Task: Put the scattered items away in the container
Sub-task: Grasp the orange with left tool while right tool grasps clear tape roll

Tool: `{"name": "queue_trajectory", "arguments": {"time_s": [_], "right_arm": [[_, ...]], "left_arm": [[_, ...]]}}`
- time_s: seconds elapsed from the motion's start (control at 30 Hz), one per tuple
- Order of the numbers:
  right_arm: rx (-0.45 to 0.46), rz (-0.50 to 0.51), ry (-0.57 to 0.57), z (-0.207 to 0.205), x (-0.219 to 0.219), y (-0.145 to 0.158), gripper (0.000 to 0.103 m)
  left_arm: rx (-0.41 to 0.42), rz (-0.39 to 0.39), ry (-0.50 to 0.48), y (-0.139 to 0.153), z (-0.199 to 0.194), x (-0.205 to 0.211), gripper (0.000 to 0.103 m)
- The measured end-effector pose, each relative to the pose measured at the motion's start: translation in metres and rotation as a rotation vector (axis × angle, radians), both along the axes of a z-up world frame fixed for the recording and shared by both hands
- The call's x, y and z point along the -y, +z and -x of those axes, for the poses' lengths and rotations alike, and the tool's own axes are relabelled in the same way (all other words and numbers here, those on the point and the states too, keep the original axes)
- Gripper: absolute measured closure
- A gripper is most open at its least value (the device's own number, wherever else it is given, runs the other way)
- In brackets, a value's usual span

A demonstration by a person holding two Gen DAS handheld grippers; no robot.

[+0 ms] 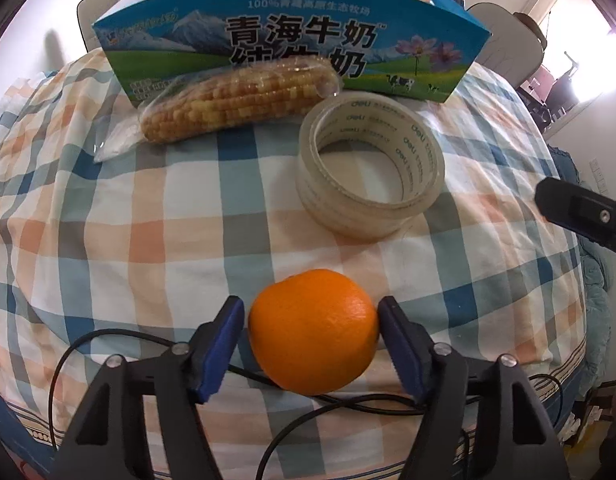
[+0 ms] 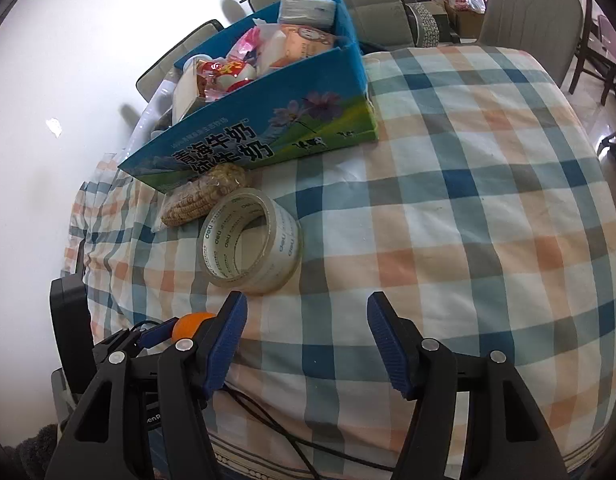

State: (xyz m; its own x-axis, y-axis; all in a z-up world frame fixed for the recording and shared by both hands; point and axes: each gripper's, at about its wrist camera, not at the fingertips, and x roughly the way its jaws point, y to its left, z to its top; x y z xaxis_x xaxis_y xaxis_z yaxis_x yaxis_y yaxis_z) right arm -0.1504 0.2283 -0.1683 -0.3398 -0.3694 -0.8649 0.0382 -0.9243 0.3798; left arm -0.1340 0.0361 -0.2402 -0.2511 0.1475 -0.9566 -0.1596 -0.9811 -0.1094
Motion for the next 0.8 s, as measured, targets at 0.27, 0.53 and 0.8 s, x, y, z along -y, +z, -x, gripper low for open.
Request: {"name": "queue_trajectory", "arguments": {"time_s": [0.27, 0.53, 0.8], "right_arm": [[0.001, -0.080, 0.119, 0.032, 0.055, -0.008, 0.033], [0.011, -0.165, 0.216, 0.049, 0.089, -0.024, 0.032], [-0.011, -0.110, 0.159, 0.051, 0.076, -0.024, 0.025]], "left_arm": [[-0.070, 0.027, 0.022, 0.022, 0.026, 0.031, 0.038], [-0.070, 0.075, 0.180, 0.022, 0.048, 0.104, 0.038], [-0.069, -0.035, 0.217, 0.037, 0.036, 0.131, 0.013]]}}
